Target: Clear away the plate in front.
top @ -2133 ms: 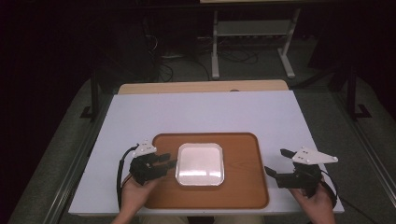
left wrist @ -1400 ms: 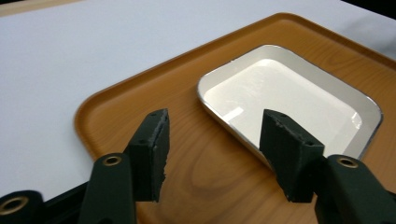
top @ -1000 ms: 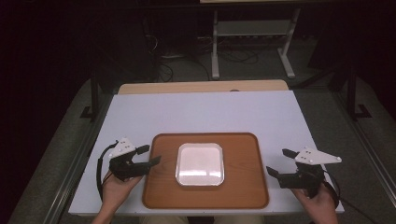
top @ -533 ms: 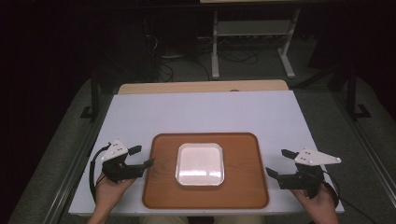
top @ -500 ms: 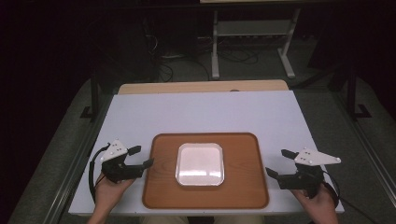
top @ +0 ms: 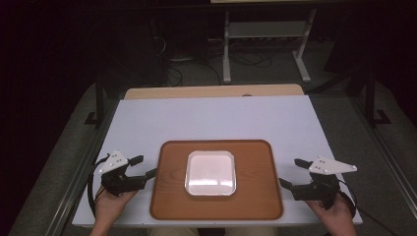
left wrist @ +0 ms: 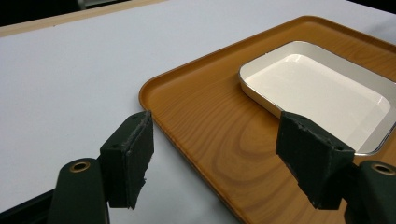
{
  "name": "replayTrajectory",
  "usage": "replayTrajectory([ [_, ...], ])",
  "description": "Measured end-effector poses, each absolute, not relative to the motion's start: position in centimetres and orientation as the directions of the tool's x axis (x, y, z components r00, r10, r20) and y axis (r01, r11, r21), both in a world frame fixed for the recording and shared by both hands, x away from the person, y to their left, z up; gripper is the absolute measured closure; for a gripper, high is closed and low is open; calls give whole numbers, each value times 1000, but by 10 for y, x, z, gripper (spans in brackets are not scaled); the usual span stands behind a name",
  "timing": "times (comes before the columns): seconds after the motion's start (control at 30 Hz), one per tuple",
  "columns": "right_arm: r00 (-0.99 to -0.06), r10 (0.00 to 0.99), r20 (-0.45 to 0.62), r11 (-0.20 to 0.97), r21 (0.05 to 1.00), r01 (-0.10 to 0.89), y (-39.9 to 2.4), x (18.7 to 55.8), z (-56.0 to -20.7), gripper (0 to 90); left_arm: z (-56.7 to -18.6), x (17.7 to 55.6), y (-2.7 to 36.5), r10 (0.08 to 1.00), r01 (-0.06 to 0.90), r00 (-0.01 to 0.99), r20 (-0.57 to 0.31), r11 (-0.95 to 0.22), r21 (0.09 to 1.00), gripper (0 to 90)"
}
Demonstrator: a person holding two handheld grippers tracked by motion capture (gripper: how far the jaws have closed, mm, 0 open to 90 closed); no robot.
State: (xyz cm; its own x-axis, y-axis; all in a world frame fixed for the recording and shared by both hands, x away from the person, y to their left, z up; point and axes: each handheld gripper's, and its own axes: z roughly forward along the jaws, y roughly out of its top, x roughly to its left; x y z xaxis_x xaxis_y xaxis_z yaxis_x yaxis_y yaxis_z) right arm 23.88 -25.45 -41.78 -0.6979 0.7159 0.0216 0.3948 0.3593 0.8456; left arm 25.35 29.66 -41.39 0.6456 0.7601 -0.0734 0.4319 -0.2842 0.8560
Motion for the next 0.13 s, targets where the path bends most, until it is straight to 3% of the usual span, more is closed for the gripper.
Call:
replayTrajectory([
  [0.13,-706,708,20,366,844,391,-252,239,-418,133,-414,253,296,758,426,649,-69,-287,858,281],
])
